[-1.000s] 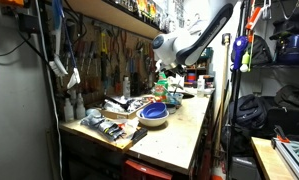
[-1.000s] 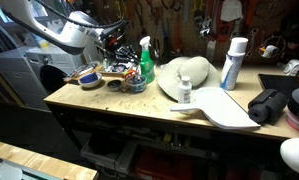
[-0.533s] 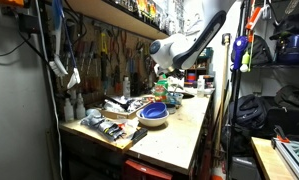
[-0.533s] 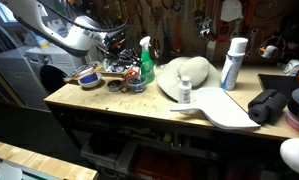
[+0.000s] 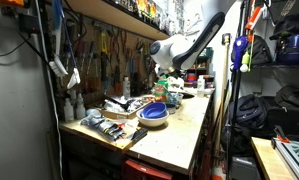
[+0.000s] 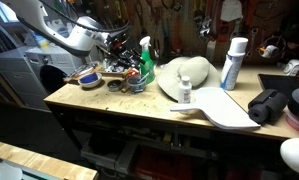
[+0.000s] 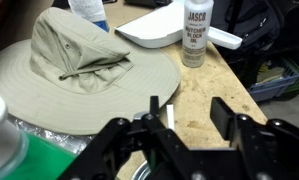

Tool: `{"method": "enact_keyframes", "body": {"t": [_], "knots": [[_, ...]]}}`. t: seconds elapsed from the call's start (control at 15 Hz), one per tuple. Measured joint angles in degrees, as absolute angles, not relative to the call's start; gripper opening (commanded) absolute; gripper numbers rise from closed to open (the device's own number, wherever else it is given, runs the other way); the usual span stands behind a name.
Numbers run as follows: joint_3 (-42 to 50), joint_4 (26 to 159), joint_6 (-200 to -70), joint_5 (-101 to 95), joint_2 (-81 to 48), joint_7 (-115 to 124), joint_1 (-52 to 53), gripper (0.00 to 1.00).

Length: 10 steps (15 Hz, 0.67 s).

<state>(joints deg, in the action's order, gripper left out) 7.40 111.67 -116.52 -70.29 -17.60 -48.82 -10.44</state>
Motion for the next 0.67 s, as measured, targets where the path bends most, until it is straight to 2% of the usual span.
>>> {"method": "enact_keyframes", "body": {"t": [0.07, 0.13, 0.33, 0.67], "knots": [[7.5, 111.7, -116.5, -69.7, -17.0, -48.8, -10.8, 0.96], [7.6, 111.8, -116.7, -68.8, -16.1, -48.8, -11.3, 0.99], [8.3, 114.4, -121.1, -66.2, -11.7, -51.5, -13.5, 1.0], [12.5, 129.5, -141.2, -69.4, 0.1, -58.7, -16.9, 1.0]]}}
